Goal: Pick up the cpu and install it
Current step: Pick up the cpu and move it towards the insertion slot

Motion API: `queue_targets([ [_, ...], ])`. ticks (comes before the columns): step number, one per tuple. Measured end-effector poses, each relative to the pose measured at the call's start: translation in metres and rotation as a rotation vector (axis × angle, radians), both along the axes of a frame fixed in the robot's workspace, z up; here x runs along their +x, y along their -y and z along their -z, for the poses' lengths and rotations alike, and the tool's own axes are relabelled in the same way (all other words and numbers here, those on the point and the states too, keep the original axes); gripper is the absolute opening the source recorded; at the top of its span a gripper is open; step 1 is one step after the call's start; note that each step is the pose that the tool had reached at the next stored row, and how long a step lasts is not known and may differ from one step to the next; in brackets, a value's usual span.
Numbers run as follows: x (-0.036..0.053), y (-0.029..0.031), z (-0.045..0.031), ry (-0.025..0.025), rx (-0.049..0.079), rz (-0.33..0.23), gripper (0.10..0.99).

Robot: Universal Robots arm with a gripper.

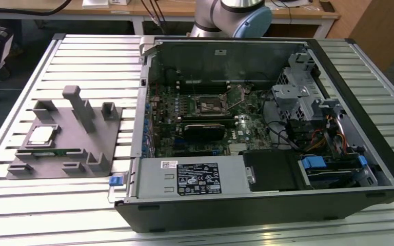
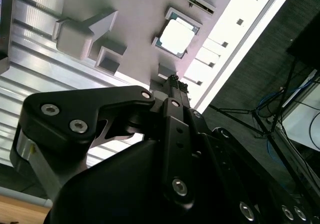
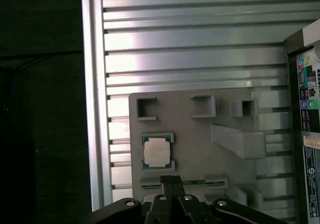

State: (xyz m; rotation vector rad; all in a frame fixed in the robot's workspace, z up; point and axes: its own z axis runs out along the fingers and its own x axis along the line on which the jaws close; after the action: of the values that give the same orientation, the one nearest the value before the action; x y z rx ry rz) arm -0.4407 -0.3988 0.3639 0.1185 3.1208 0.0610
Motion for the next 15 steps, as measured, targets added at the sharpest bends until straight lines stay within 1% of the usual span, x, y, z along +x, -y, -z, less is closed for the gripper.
queue_targets([
  [15,0.0,0.0001,0.0061,0.0001,0.0,0.0,0.106],
])
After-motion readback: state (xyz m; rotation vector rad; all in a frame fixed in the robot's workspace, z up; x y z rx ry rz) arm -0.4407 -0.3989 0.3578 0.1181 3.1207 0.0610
